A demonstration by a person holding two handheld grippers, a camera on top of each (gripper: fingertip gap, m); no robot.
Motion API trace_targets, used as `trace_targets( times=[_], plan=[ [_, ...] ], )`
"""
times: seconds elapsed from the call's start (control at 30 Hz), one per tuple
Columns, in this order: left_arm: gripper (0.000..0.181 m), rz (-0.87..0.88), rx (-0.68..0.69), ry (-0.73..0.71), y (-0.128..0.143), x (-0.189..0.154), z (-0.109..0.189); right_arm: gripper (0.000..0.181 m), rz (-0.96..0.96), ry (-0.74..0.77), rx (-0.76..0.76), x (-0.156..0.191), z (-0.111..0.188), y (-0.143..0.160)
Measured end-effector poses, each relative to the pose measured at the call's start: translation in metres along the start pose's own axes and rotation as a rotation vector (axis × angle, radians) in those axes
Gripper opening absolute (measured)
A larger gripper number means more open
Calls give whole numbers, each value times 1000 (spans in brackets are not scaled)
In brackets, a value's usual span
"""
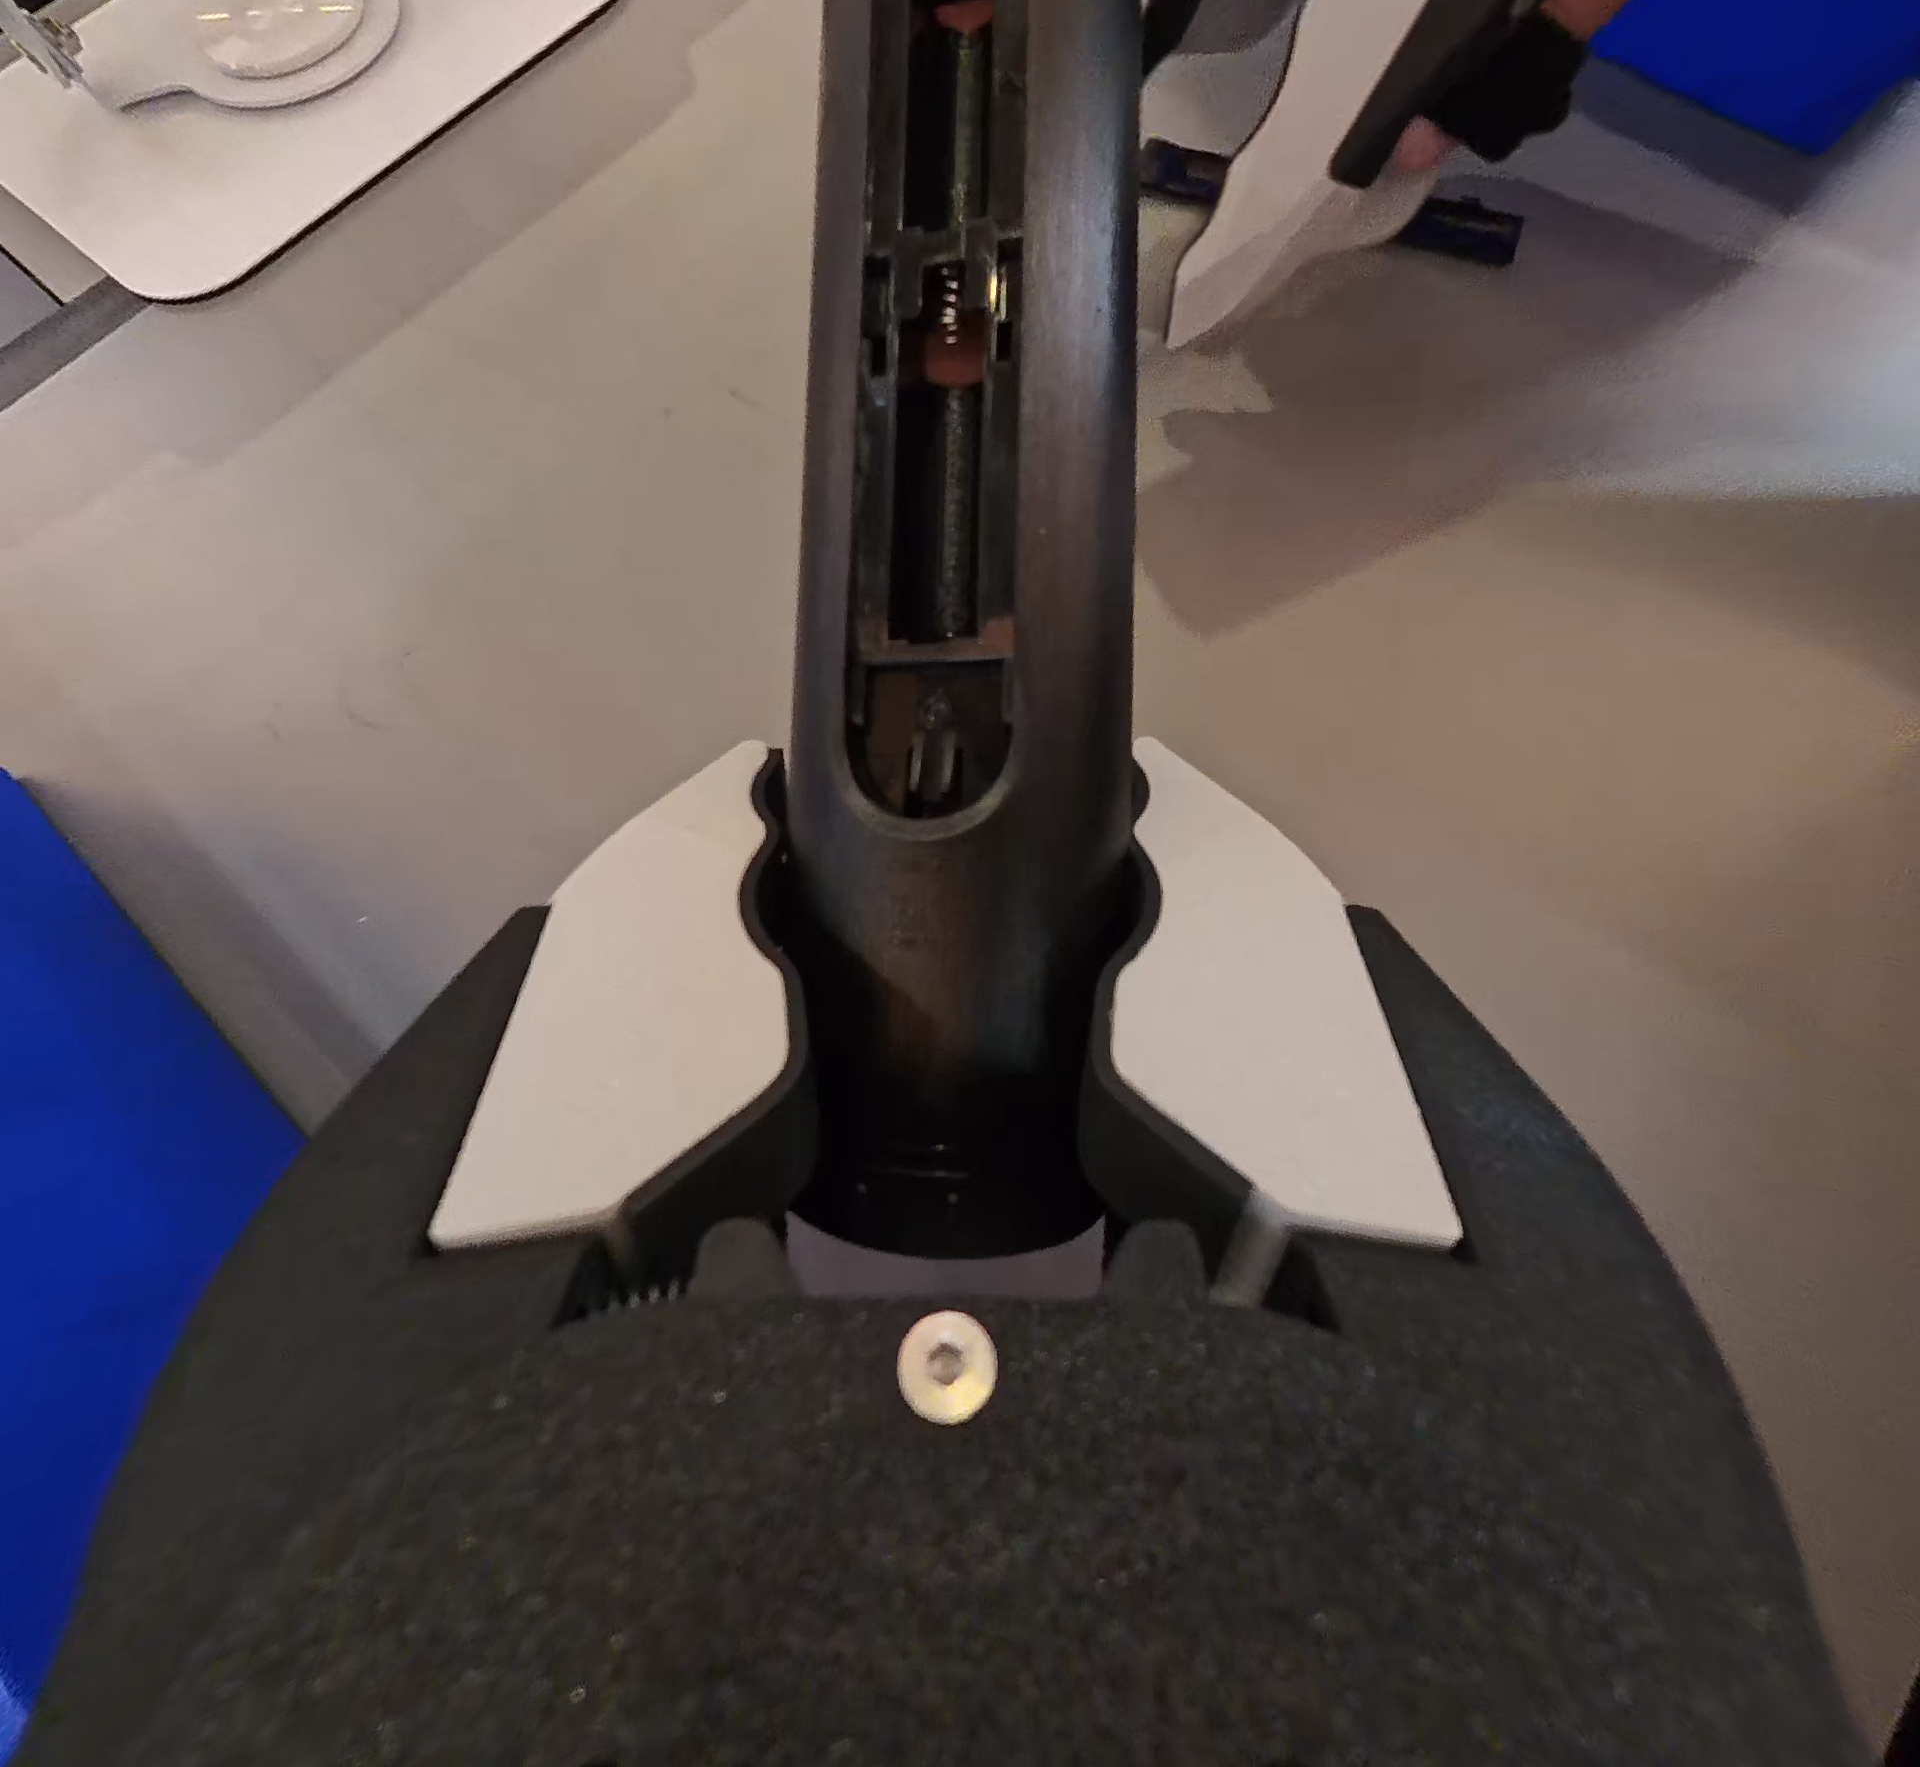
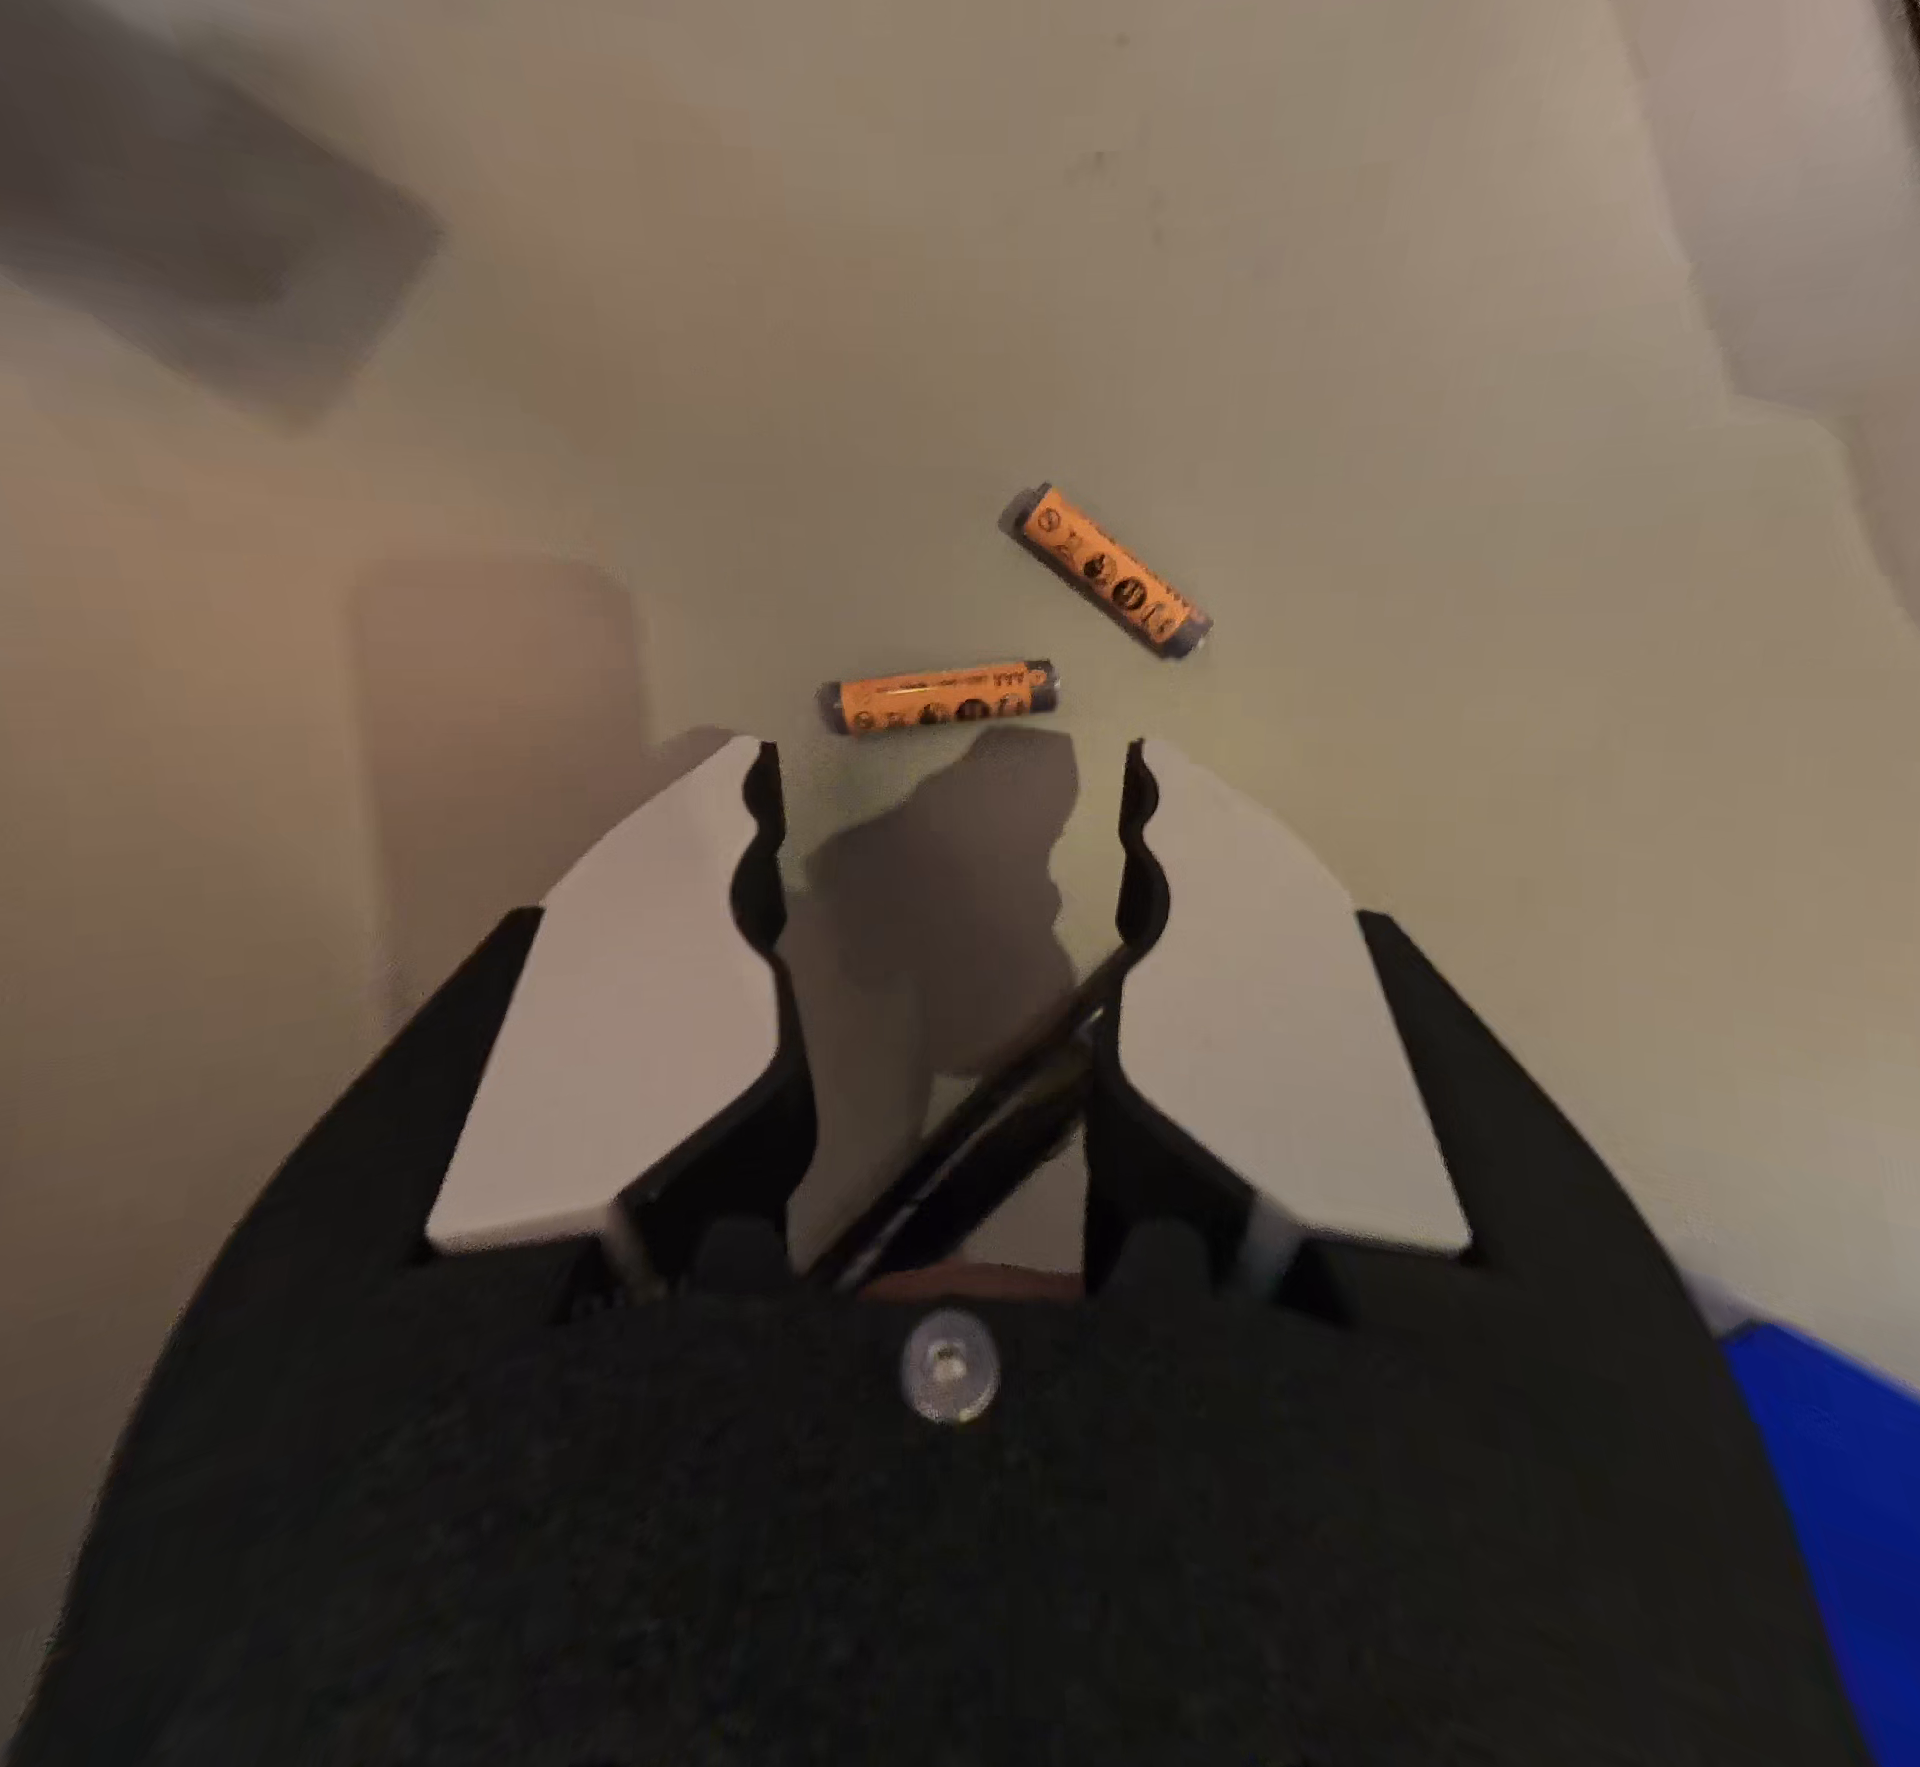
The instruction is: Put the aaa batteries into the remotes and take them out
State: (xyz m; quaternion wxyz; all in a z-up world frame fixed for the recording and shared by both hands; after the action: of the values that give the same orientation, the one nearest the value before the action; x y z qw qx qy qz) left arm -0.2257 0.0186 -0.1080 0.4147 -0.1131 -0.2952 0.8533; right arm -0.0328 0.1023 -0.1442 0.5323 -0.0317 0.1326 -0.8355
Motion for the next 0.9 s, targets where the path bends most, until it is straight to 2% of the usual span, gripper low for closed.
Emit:
trace_targets(
  times=[0.1,0.13,0.2,0.3,0.4,0.53,0.73,0.9],
  plan=[
    [60,-7,2,-6,-1,-1,0,56,-268,31,-110,13,1,0],
    [60,-7,1,-4,-1,-2,1,61,-362,20,-163,21,-2,-4],
    [60,-4,-5,5,-2,-2,1,48,-538,101,-247,24,-7,-6],
    [60,-4,-8,13,-3,-4,1,48,-653,197,-263,18,-13,-3],
    [60,-7,-10,13,-3,-6,3,47,-644,220,-194,12,-20,5],
    [60,-5,-5,6,-1,-3,4,38,-597,234,-161,9,-13,16],
    [60,-19,21,0,3,-3,1,35,-402,214,-24,-2,-14,9],
    [60,-30,46,0,7,-6,-3,25,-461,97,101,-16,-16,6]
  ],
)
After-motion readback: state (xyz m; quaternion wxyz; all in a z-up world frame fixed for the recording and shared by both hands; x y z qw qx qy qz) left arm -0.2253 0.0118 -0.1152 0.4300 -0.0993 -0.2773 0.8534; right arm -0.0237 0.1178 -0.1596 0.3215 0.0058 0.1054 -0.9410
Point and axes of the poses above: each gripper's, where its closed fingertips meet, z back along the fingers, y out of its underside, x = y × z across the jaws, the point moved 4 cm from there along z, back along the fingers, and after that the axes turned 14 degrees about x, right-handed, at the moved point
